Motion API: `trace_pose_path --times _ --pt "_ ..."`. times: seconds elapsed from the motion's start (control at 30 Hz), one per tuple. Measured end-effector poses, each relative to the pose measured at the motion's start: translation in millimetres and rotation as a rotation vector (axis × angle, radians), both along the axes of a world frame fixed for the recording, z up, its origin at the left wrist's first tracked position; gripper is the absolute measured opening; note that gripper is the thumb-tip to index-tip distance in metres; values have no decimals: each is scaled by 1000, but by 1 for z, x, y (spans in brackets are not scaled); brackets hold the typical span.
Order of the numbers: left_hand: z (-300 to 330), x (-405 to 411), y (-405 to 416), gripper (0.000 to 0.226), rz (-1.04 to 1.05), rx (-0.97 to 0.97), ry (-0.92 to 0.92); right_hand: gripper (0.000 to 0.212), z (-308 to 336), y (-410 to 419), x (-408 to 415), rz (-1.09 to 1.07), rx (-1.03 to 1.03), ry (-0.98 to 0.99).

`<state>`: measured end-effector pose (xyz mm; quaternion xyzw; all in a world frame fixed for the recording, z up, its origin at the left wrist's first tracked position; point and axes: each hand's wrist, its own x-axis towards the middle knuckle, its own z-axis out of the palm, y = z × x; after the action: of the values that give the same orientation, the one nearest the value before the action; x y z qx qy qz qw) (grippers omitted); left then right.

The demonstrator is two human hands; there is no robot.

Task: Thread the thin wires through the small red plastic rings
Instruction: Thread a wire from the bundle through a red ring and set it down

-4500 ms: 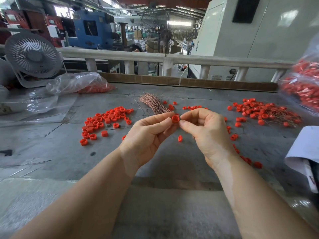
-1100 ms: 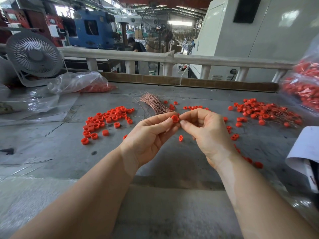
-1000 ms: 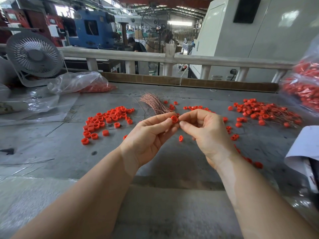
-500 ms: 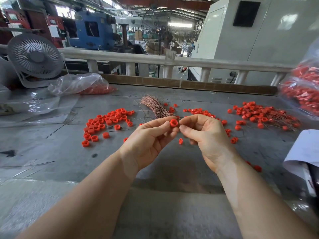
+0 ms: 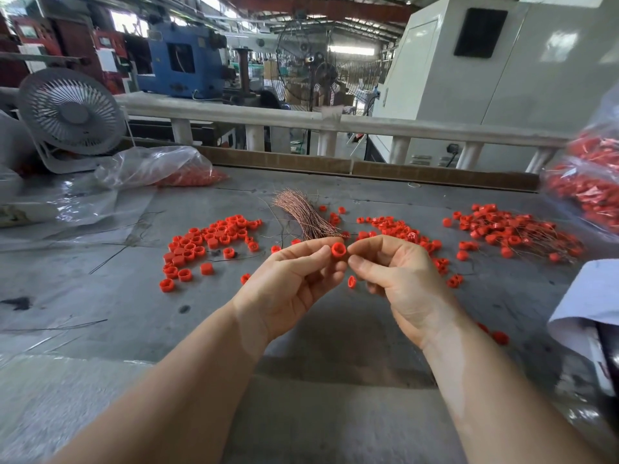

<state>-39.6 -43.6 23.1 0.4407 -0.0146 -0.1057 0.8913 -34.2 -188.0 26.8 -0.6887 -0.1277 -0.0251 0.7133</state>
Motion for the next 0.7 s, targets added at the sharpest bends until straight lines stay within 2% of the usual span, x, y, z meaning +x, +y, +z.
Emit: trace_pose_path --times 0.3,0.7 --pt "-3 2 0 19 -11 14 6 24 -1 -1 2 6 37 40" --pt "-3 3 -1 20 -6 19 15 23 -1 0 2 -3 61 66"
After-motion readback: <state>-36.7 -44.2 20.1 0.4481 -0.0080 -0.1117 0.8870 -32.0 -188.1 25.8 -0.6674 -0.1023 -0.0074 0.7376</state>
